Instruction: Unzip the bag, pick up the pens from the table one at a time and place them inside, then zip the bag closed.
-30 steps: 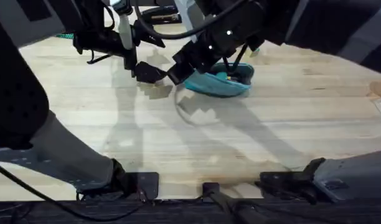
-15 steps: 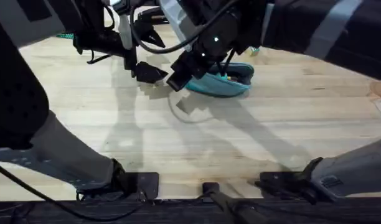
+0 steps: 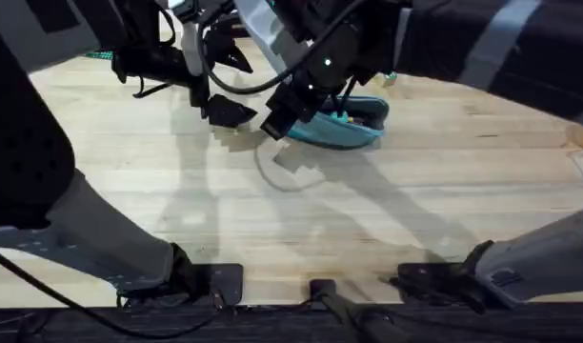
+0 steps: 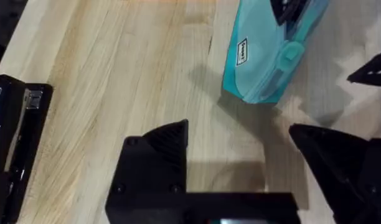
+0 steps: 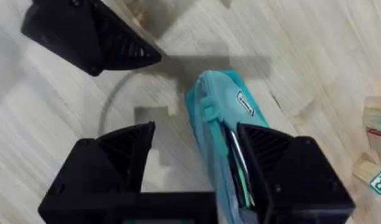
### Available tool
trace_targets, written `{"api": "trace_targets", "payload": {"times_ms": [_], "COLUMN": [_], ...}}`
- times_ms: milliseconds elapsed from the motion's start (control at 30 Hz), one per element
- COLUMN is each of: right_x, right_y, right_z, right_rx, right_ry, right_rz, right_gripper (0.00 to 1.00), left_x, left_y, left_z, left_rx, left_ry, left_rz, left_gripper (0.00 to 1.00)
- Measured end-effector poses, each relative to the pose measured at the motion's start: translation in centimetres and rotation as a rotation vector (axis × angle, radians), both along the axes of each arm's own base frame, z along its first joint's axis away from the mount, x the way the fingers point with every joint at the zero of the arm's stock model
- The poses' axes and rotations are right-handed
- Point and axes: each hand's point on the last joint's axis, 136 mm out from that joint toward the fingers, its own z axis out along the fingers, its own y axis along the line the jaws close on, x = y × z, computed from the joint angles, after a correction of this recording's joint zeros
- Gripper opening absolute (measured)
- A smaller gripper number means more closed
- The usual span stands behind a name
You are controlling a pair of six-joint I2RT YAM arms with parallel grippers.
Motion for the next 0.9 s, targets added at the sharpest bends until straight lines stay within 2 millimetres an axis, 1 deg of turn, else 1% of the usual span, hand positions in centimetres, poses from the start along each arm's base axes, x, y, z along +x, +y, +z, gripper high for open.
{"api": "trace_targets", "payload": {"times_ms": [167, 500, 533, 600, 733, 767, 833, 867, 900], "right_x": [0.1, 0.4, 0.6, 0.9, 1.2, 1.3, 1.4, 1.5, 1.5], "right_y": [0.1, 0.4, 0.3, 0.0, -0.4, -0.5, -0.6, -0.6, -0.6], "right_z": [-0.9, -0.9, -0.8, -0.8, -0.8, -0.8, -0.7, -0.7, -0.7], "right_rx": [-0.015, -0.008, -0.013, -0.026, -0.047, -0.052, -0.058, -0.06, -0.06], "right_ry": [0.013, -0.001, -0.013, -0.025, -0.045, -0.049, -0.055, -0.057, -0.058], "right_rz": [0.003, 0.012, 0.008, -0.001, -0.016, -0.019, -0.02, -0.021, -0.023], "right_gripper": [0.758, 0.584, 0.502, 0.426, 0.341, 0.306, 0.18, 0.073, 0.046], "left_x": [0.0, 0.0, 0.0, 0.0, 0.0, 0.0, 0.0, 0.0, 0.0], "left_y": [0.0, 0.0, 0.0, 0.0, 0.0, 0.0, 0.0, 0.0, 0.0], "left_z": [0.0, 0.0, 0.0, 0.0, 0.0, 0.0, 0.0, 0.0, 0.0], "left_rx": [0.0, 0.0, 0.0, 0.0, 0.002, 0.003, 0.003, 0.003, 0.003], "left_ry": [0.0, 0.0, 0.0, 0.0, 0.0, 0.0, 0.001, 0.001, 0.0], "left_rz": [0.0, 0.0, 0.0, 0.0, 0.0, 0.0, 0.0, 0.0, 0.0], "left_gripper": [0.993, 0.993, 0.993, 0.993, 0.993, 0.993, 0.993, 0.993, 0.993]}}
